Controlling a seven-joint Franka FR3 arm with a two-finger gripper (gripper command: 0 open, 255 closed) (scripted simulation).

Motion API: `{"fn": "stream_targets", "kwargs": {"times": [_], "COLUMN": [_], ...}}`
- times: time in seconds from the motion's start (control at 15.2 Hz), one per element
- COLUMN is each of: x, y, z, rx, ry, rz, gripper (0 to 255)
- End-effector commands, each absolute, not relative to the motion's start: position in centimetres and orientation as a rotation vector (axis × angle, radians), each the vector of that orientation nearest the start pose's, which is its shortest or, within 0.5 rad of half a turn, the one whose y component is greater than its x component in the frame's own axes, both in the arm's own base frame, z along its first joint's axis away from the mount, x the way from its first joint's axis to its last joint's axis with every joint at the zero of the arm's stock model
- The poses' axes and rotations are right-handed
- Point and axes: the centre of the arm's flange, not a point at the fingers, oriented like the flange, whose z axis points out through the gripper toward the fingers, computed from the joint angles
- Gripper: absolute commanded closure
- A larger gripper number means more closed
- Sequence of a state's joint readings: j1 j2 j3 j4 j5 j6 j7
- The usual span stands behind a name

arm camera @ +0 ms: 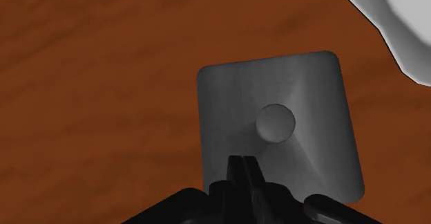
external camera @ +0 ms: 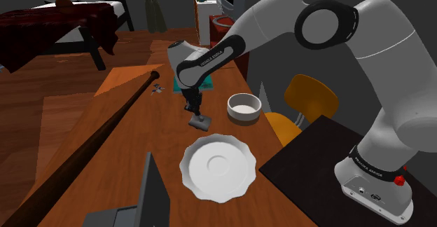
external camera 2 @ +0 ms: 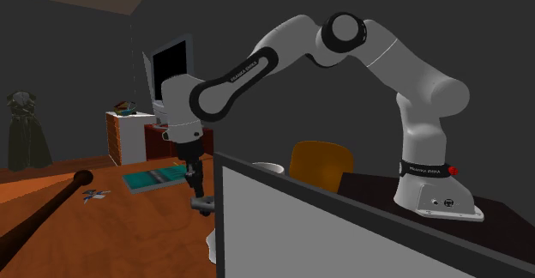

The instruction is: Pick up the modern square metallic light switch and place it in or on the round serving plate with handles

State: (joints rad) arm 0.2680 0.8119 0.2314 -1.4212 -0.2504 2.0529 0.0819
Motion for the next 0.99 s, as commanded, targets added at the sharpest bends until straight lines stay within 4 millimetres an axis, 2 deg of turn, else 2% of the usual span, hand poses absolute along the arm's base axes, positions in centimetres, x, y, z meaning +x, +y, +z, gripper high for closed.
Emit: {"fn": "stream_targets", "kwargs": {"times": [0.0, 0.13, 0.2, 0.26, 0.4, 0.46, 0.92], "x": [64.2, 64.2, 64.2, 63.9, 64.0, 64.1, 63.2], "y": [30.2, 30.2, 30.2, 26.3, 18.7, 18.0, 19.8], "z": [20.9, 20.9, 20.9, 21.2, 19.6, 19.3, 15.8], "rx": [-3.119, -3.119, -3.119, -2.903, -2.468, -2.426, -2.426], "ry": [-0.787, -0.787, -0.787, -0.869, -0.985, -0.994, -0.994], "rz": [0.222, 0.221, 0.221, 0.171, 0.081, 0.073, 0.073], "gripper": [255, 255, 0, 0, 0, 0, 0]}}
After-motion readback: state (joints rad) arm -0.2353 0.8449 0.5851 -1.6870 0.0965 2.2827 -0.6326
